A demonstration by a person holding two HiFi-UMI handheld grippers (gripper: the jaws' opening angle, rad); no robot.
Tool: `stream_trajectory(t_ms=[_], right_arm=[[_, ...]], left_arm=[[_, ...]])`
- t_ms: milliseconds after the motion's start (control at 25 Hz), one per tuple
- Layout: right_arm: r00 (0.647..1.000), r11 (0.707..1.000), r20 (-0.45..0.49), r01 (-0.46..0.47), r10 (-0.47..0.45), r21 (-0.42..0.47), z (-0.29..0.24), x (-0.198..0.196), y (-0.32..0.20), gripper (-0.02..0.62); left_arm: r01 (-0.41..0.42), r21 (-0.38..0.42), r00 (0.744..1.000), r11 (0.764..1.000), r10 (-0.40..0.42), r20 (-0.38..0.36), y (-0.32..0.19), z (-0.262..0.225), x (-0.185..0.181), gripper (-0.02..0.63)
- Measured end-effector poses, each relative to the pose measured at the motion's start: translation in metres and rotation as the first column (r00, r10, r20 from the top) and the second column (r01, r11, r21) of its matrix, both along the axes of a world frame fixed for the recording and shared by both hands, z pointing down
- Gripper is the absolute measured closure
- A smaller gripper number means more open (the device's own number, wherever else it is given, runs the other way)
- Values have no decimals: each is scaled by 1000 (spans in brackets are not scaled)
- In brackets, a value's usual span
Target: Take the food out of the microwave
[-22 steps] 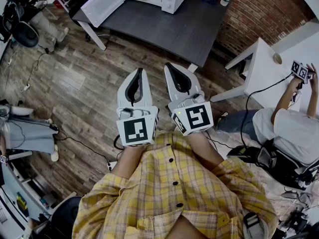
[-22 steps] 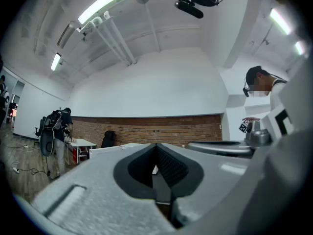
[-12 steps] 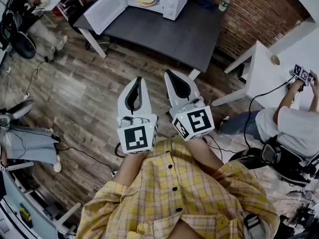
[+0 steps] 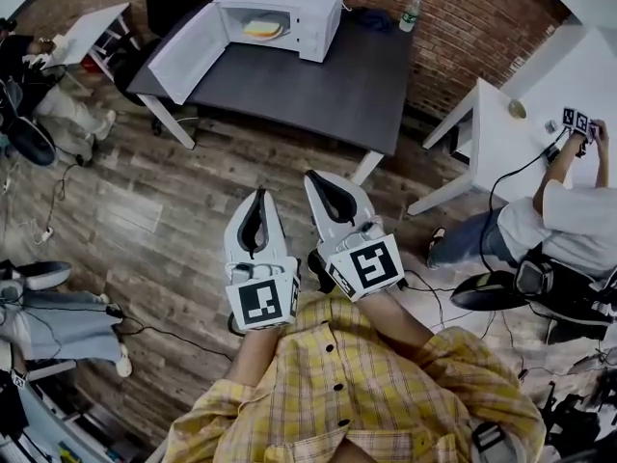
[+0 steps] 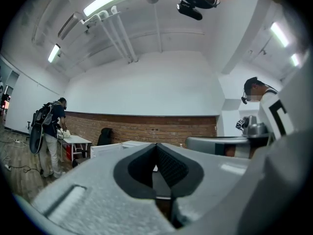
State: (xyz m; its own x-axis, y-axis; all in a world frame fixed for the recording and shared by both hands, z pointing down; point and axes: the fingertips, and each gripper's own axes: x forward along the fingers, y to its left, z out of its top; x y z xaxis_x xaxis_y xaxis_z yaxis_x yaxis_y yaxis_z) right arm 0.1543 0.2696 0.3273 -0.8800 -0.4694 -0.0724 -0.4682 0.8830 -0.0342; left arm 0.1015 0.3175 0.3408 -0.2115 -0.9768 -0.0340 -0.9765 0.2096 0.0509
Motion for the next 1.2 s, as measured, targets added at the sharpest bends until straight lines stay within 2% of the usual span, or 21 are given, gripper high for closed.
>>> stream_trajectory(t_ms=[200,360,600,840,1040,1200], right_arm=[[1000,1000,4,-11,11,-12,5,-20,-37,592],[1000,1000,6,-13,14,-21,12,-52,-64,592],[1000,999,-4,-19,19,-44,16,-100,-137,592],[1000,1000,-6,-8,8,-5,0,-137,-201,592],[1000,1000,-8,-13,13,18,-3,-157,-253,592],[1000,1000,-9,-24,24,4,4,-162,-283,592]], left_arm=[[-8,-11,1000,1000,9,6,-35,3,-21,606],[-18,-20,999,1000,18,32,-62,3,-50,606],[-32,-57,998,998,35,48,-130,6,-95,606],[-29,-57,998,998,32,55,-197,-3,-131,606],[-22,-58,998,998,25,58,-249,-1,-152,606],[-30,-75,998,997,34,49,-280,6,-159,606]])
